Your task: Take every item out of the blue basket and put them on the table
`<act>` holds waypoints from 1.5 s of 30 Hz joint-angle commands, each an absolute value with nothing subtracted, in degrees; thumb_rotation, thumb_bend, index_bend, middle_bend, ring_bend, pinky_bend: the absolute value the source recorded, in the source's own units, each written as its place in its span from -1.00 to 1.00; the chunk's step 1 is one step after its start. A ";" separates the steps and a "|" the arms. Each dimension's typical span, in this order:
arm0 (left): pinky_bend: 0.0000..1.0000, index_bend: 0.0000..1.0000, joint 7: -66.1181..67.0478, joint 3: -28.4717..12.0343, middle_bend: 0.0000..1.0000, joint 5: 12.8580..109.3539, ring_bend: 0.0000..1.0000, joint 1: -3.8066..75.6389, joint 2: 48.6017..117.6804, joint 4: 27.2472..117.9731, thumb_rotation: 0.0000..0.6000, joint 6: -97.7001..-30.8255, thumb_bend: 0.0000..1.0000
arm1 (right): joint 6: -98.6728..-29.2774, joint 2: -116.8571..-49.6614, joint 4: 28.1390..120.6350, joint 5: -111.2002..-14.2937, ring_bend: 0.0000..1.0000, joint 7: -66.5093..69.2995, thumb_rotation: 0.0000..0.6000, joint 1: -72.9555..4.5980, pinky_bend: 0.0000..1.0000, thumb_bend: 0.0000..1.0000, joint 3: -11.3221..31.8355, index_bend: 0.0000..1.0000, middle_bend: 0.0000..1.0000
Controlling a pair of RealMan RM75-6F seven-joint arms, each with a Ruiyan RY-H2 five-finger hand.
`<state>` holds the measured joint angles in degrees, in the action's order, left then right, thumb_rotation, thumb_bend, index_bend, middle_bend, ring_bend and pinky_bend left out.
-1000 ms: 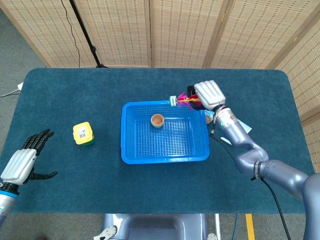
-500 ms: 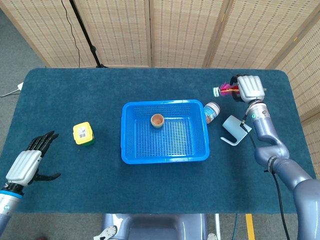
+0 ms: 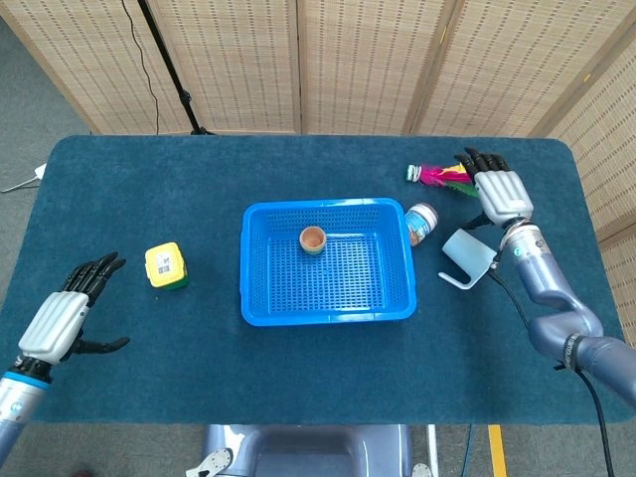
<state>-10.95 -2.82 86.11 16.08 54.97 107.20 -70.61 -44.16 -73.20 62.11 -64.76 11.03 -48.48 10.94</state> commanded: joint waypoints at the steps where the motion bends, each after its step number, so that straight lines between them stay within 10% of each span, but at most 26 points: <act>1: -1.00 -1.00 -12.79 -4.45 -1.00 88.50 -1.00 18.22 55.23 106.74 1.00 -70.87 -0.95 | -57.62 -62.95 77.30 -70.86 -1.00 14.09 1.00 -39.75 -1.00 -1.00 11.36 -1.00 -1.00; 16: -0.56 -0.85 2.16 -12.44 -0.98 82.17 -0.91 34.27 63.52 110.22 1.00 -57.26 -0.89 | -83.92 -59.03 82.34 -79.82 -1.00 14.21 1.00 -18.16 -1.00 -1.00 4.19 -1.00 -1.00; 45: -0.41 -0.48 39.77 -18.20 -0.76 37.04 -0.66 60.57 98.74 82.80 1.00 -54.41 -0.86 | -85.70 -62.55 78.32 -80.78 -1.00 25.80 1.00 -8.75 -1.00 -1.00 4.22 -1.00 -1.00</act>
<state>38.86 -17.89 38.74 58.99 96.90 85.01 -55.01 -85.85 -62.41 78.52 -80.89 25.61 -8.76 4.01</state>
